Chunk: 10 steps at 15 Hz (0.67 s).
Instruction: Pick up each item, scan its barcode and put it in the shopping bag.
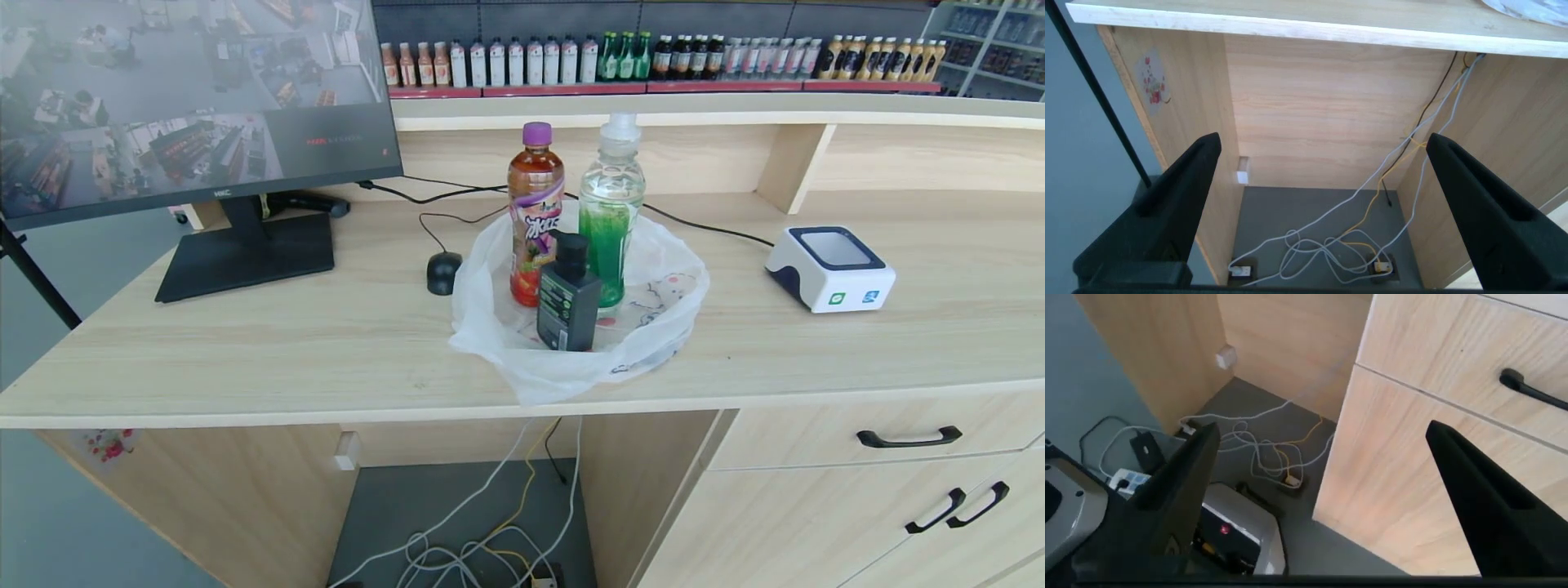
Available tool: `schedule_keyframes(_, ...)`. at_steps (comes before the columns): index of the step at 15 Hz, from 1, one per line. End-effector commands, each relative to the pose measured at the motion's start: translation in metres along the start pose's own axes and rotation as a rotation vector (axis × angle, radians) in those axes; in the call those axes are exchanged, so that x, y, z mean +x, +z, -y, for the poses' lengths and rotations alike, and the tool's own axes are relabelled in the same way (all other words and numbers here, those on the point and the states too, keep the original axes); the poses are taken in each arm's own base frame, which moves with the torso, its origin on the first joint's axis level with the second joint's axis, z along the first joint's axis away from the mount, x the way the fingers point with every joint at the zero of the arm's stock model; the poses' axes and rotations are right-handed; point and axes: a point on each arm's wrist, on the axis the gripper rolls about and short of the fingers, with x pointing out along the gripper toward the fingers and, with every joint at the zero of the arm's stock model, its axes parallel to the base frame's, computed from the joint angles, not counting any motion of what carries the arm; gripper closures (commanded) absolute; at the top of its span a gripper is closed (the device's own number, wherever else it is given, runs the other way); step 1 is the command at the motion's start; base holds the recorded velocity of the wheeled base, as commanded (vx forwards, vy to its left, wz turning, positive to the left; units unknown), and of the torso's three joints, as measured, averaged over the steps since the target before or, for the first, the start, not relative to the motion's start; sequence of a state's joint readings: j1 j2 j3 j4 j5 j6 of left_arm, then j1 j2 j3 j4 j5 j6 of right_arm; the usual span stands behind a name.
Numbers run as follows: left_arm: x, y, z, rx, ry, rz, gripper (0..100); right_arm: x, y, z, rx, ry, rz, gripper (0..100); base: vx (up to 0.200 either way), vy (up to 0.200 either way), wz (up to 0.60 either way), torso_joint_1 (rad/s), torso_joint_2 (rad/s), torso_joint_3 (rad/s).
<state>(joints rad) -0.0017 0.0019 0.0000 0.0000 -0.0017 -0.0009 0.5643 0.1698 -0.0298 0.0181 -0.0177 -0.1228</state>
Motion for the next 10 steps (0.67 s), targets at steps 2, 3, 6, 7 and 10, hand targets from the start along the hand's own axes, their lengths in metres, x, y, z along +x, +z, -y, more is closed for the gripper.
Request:
schedule_keyframes(2,0.0000,0.0000,0.0000,-0.001,0.000,0.000,0,0.0017,0.0005,-0.0015,0.052,-0.174,-0.042,0,0.000,0.000,0.00,0.000,0.00,0.000)
schedule_keyframes(3,0.0000,0.0000,0.0000,-0.001,0.000,0.000,0,0.0010,0.0004,-0.0026,0.063,-0.274,-0.043,0,0.000,0.000,0.00,0.000,0.00,0.000)
schedule_keyframes(6,0.0000,0.0000,0.0000,-0.001,0.000,0.000,0,-0.0043,-0.0010,-0.0077,0.081,-0.476,0.015,0,0.000,0.000,0.00,0.000,0.00,0.000)
schedule_keyframes(7,0.0000,0.0000,0.0000,-0.001,0.000,0.000,0,-0.0045,-0.0008,-0.0079,0.098,-0.480,0.029,0,0.000,0.000,0.00,0.000,0.00,0.000)
schedule_keyframes(10,0.0000,0.0000,0.0000,-0.001,0.000,0.000,0,-0.0049,-0.0013,-0.0069,0.142,-0.530,0.033,0,0.000,0.000,0.00,0.000,0.00,0.000)
